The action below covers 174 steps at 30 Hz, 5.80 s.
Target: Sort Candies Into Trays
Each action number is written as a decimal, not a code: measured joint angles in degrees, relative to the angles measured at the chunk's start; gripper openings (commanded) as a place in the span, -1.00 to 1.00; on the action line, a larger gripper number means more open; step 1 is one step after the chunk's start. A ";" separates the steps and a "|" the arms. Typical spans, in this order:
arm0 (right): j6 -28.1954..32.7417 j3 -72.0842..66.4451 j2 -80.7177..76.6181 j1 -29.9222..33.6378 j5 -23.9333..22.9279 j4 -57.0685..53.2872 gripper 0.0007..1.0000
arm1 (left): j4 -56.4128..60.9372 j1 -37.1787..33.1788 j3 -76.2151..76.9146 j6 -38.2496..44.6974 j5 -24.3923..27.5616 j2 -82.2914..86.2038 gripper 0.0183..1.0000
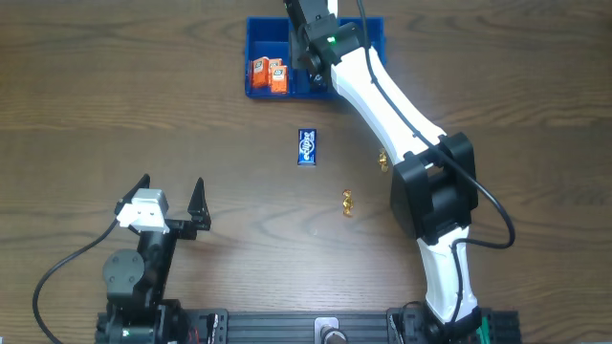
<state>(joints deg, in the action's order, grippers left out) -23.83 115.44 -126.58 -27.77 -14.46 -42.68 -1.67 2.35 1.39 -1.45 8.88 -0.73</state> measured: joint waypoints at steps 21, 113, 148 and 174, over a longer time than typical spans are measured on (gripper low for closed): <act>-11.43 -11.37 7.67 -9.53 5.79 -20.37 0.40 | 0.00 0.00 0.00 0.00 0.00 0.00 1.00; -1.27 13.07 -8.83 0.42 -0.24 -9.68 0.70 | 0.00 0.00 0.00 0.00 0.00 0.00 1.00; -9.42 -50.07 30.67 -8.39 12.28 -10.40 0.67 | 0.00 0.00 0.00 0.00 0.00 0.00 1.00; -10.25 -59.95 28.65 -5.51 17.62 0.81 0.32 | -0.02 0.00 0.00 0.00 0.00 0.00 1.00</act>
<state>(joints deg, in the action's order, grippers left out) -34.09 55.48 -97.93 -33.28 3.16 -41.87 -1.69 2.35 1.39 -1.45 8.88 -0.73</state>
